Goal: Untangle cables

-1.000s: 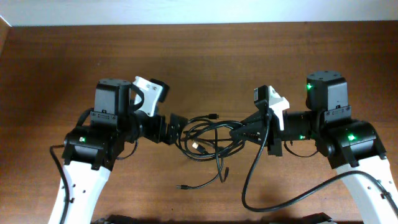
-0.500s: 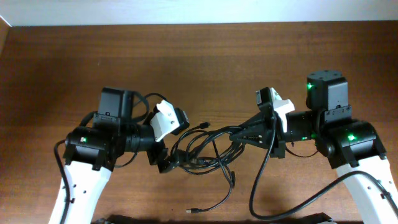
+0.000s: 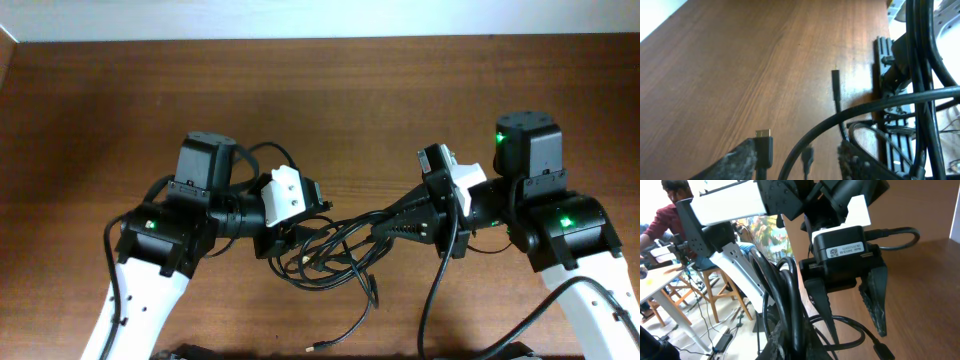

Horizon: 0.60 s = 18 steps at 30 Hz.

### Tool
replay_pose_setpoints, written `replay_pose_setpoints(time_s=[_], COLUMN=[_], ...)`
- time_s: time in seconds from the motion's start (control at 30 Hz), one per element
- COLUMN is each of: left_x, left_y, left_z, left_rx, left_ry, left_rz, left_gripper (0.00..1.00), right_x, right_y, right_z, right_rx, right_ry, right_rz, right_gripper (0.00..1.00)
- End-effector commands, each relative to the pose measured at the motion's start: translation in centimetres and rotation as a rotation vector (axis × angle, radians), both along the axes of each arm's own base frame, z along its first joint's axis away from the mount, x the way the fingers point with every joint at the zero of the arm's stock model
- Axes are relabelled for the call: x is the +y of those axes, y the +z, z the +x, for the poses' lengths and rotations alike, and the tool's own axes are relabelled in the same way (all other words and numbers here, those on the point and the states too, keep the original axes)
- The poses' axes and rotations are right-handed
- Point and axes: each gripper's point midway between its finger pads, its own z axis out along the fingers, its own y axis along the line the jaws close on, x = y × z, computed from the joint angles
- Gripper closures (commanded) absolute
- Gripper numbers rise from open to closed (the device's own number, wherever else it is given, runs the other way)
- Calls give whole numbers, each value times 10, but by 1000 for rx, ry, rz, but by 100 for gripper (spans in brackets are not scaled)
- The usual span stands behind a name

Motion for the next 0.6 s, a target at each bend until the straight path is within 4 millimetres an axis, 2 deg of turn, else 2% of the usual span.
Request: replay_pose_setpoints(time_s=[0.0,0.13,0.17,0.23,0.27,0.37,0.47,0.57], left_x=[-8,-12,-12,-13,-13,-10,14,40], left_y=[-4,-6,-7,-7,-6,-5,-14,-21], left_z=[-1,-2,-2,-1,1,19,69,94], left_rx=[47,84,86,81,70,116,241,328], left_ry=[-41,-66,-66,-66,-64,55,481,787], left_rz=[-31,-58,-58,-58,-58,-55,-16,-18], left_gripper=[44,56,62,82,100,100,100,100], right_x=[-2,-2,-2,-2,-2,-2,-2,-2], right_y=[13,13,13,13,13,13,13,12], right_z=[-13,-13,-13,-13,-13,-13,-13,-11], right_rx=[-25,-26,-26,-26,-26,-25,-25,-25], right_ry=[50,50,50,50,50,49,49,40], right_rz=[49,49,49,49,49,49,49,41], right_gripper=[96,96,96,96,96,96,96,96])
